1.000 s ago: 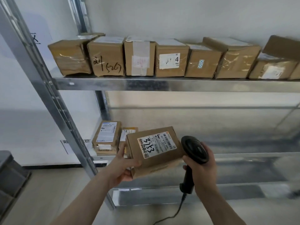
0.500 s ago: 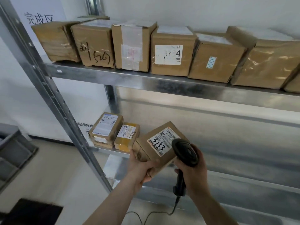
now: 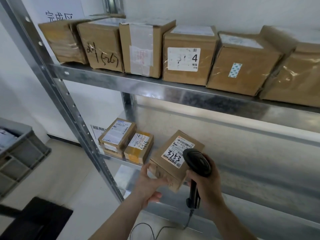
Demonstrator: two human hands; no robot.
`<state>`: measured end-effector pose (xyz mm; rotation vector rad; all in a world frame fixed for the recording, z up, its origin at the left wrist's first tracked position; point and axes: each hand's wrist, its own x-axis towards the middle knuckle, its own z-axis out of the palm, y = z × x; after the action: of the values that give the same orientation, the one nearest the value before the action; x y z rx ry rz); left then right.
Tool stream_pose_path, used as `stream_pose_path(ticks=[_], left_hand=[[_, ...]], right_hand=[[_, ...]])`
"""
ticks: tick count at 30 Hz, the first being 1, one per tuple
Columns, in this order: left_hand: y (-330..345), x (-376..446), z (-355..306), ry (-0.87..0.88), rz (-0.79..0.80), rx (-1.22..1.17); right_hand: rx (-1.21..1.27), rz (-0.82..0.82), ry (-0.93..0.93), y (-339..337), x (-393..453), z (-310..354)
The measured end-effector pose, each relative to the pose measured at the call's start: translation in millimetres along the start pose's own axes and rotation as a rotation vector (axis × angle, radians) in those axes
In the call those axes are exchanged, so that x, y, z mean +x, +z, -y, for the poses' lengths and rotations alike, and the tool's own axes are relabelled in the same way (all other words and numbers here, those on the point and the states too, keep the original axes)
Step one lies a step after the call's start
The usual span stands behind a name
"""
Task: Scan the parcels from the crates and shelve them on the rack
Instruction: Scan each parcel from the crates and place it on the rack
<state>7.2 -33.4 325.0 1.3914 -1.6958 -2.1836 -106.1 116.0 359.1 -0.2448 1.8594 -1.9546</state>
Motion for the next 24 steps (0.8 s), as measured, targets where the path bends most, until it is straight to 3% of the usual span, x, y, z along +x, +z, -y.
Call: stream_pose_path(ticks=[10, 24], left_hand=[[-13, 19, -18, 0.177, -0.305, 0.265], [-21, 32, -44, 0.203, -0.256, 0.310]], right_hand=[[0.024, 0.055, 0.039, 24, 15, 2], [-0.032, 0.051, 0.006, 40, 43, 7]])
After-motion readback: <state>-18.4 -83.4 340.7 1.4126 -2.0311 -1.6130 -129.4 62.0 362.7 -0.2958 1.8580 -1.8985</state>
